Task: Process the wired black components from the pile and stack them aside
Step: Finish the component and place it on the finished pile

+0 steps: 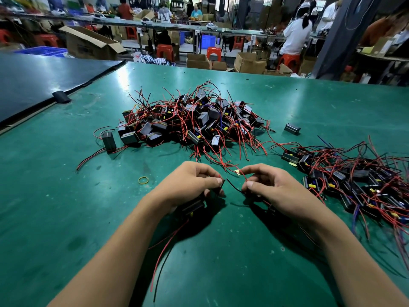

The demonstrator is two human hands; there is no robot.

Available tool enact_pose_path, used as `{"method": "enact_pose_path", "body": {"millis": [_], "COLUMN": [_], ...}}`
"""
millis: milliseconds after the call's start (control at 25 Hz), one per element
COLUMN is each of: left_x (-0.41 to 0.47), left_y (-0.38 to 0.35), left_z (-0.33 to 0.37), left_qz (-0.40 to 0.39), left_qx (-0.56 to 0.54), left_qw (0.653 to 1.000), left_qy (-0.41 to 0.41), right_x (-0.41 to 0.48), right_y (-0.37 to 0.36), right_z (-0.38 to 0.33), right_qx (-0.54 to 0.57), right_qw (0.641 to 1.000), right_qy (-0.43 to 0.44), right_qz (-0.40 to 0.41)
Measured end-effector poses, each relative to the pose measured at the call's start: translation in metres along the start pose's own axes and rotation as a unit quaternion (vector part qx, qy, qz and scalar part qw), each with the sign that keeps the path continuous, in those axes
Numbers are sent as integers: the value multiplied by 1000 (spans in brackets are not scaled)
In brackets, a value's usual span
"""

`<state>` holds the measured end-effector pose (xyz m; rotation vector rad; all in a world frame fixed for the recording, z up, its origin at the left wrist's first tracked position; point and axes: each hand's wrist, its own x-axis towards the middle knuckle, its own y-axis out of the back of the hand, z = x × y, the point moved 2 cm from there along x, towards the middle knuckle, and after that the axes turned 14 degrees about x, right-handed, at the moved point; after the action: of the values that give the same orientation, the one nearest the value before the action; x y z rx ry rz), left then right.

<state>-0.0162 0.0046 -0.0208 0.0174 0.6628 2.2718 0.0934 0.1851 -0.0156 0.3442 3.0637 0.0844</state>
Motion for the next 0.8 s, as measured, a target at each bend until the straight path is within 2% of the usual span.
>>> {"method": "enact_pose_path", "body": {"millis": [120,200,480,600,800], "left_x": [0,-1,-7,-6,-6], "left_y": [-2,-2,-10,-12,-13], "left_z": [2,4,9,10,11], "left_qz": [12,-2,-103,-86,-55], "left_qx": [-85,-124,-124,-111,-125], "left_qw": [996,992,987,990,991], "left_qy": [20,18,5,-7,-10], "right_x": [-1,-2,-6,-5,-5], "right_y": [-3,-6,-9,-11,-11], "right_z": [1,1,-3,-4,-4], "right_qx": [12,59,114,59,50], "right_qw": [1000,998,992,997,998], "right_qy": [-5,-26,-59,-45,-19], "right_qz": [16,12,1,-14,-40]}}
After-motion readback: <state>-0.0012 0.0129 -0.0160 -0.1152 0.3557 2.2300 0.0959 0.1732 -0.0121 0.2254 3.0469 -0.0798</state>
